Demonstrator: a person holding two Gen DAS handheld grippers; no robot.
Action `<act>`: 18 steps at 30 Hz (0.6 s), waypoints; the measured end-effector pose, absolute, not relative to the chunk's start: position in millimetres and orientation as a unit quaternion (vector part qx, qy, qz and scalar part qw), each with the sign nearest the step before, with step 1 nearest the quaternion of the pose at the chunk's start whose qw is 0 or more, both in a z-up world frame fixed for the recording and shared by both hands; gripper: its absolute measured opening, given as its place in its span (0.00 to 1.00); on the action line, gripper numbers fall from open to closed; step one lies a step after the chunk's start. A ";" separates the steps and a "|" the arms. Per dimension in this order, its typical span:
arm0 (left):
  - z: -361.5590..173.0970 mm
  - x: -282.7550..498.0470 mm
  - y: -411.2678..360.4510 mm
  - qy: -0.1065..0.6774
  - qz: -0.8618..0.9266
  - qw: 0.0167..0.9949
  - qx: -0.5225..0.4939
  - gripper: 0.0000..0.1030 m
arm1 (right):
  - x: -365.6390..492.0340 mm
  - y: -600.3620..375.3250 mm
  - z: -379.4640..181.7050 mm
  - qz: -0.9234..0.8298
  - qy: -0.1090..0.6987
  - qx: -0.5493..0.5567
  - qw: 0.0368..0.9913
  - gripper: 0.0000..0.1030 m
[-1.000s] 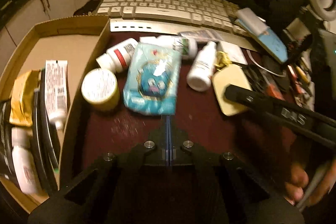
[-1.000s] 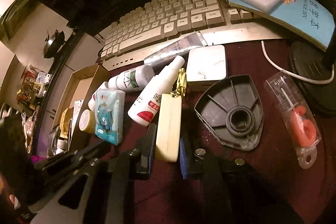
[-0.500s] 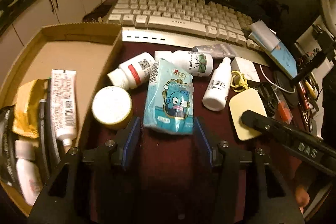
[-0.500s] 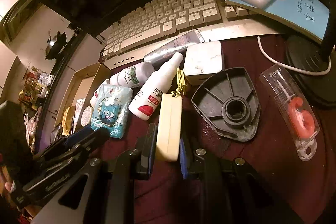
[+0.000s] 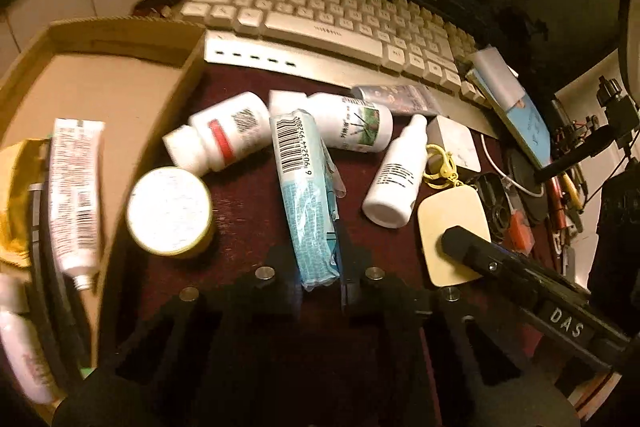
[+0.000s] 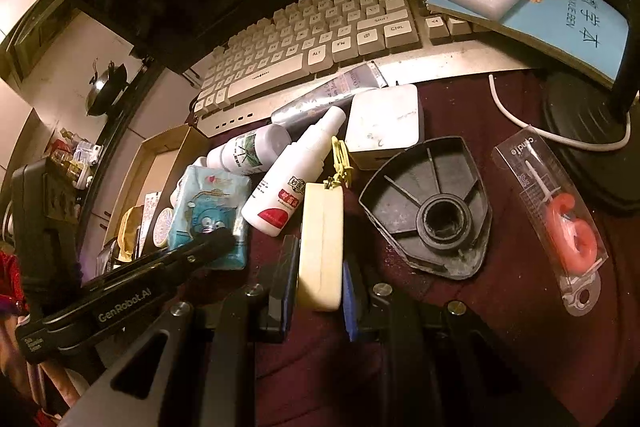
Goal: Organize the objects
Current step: 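Carry the cream case and tissue pack over the cardboard tray with both tools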
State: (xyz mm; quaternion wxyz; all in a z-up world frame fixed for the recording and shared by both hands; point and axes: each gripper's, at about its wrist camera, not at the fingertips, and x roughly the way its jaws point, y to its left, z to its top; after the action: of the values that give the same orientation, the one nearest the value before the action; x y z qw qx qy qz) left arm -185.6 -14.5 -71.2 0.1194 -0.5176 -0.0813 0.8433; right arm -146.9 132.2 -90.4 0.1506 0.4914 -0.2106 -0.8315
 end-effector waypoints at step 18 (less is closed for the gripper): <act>-44.3 -93.8 -31.4 -0.083 0.864 0.093 -0.488 0.11 | -111.2 107.0 -64.2 -0.840 -0.174 0.478 0.189 0.16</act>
State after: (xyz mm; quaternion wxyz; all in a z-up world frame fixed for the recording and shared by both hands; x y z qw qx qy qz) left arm -93.8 -31.4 -44.4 0.0934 -0.4880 -0.0827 0.8639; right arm -111.2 107.0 -64.2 0.1890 0.4779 -0.1741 -0.8400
